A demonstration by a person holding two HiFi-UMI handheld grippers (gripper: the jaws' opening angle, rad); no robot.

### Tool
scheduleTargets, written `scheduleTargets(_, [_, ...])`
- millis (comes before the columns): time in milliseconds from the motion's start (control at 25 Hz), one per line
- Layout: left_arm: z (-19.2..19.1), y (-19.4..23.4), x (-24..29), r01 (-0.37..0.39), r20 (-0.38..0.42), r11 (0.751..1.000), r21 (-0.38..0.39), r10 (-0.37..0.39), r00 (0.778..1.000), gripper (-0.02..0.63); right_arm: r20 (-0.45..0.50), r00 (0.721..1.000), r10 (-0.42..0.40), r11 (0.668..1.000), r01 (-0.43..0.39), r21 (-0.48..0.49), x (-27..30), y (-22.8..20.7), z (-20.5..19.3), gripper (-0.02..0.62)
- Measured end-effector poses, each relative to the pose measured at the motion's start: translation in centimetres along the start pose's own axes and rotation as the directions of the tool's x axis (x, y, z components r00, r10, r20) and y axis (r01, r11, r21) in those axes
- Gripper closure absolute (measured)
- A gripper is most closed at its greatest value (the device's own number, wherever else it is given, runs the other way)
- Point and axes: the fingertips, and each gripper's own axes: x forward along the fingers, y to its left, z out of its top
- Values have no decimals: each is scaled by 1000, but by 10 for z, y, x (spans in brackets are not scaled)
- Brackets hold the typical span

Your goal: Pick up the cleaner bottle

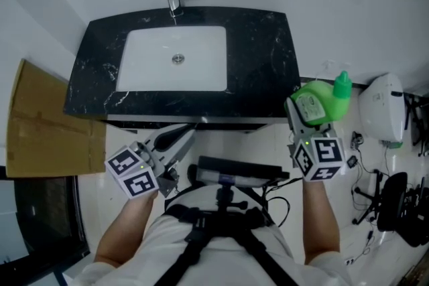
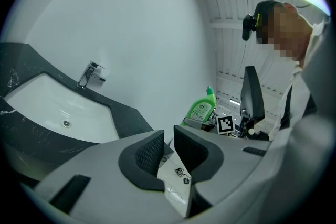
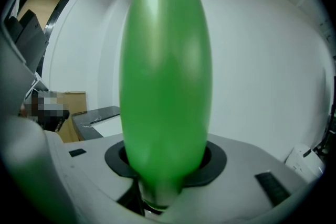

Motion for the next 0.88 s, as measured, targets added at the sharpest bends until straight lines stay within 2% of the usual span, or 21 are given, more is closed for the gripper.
scheduleTargets(880, [1,-7,0,30,-12,999,15,-30,999,554,13,1000,5,1000,-5,-13,-26,6,13,420])
